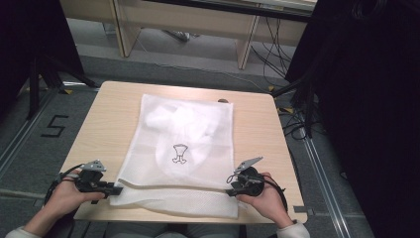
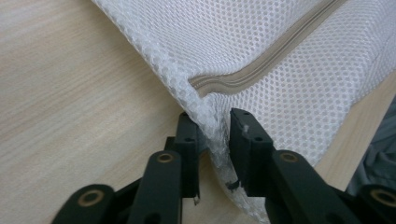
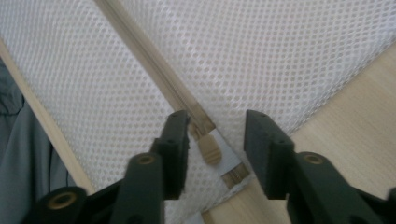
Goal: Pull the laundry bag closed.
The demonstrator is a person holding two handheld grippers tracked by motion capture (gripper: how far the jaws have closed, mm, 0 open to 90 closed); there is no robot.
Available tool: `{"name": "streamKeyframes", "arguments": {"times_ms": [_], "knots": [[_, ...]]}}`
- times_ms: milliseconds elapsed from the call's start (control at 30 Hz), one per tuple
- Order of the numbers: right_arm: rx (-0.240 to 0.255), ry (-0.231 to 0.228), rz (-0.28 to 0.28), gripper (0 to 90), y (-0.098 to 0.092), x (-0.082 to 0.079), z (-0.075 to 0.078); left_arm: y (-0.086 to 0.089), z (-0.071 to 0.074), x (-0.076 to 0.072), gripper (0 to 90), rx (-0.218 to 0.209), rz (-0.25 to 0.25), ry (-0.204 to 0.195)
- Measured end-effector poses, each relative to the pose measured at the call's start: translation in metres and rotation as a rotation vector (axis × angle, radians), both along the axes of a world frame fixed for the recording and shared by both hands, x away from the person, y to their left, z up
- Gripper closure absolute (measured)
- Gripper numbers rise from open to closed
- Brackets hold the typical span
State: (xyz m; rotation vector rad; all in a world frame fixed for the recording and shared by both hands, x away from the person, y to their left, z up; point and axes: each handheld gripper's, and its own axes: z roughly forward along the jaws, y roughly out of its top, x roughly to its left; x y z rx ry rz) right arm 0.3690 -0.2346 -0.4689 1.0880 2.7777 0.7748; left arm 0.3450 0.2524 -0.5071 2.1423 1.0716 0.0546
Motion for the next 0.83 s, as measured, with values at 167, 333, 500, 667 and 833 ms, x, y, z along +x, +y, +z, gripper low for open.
{"name": "streamKeyframes", "arguments": {"times_ms": [167, 333, 500, 667, 833], "knots": [[0.029, -0.023, -0.051, 51.9, -0.001, 0.002, 0.000, 0.007, 0.002, 0.003, 53.2, 0.005, 0.031, -0.058], [0.080, -0.041, -0.064, 47.9, -0.006, 0.005, 0.002, 0.014, 0.006, 0.006, 42.7, -0.009, 0.093, -0.124], [0.102, -0.045, -0.154, 46.4, -0.012, 0.009, -0.002, 0.015, 0.003, 0.008, 38.5, -0.001, 0.084, -0.120], [0.093, -0.034, -0.174, 46.1, -0.016, 0.011, 0.000, 0.015, 0.001, 0.008, 35.4, -0.003, 0.086, -0.107], [0.092, -0.029, -0.170, 45.6, -0.016, 0.012, -0.001, 0.014, 0.003, 0.009, 36.0, 0.013, 0.062, -0.102]]}}
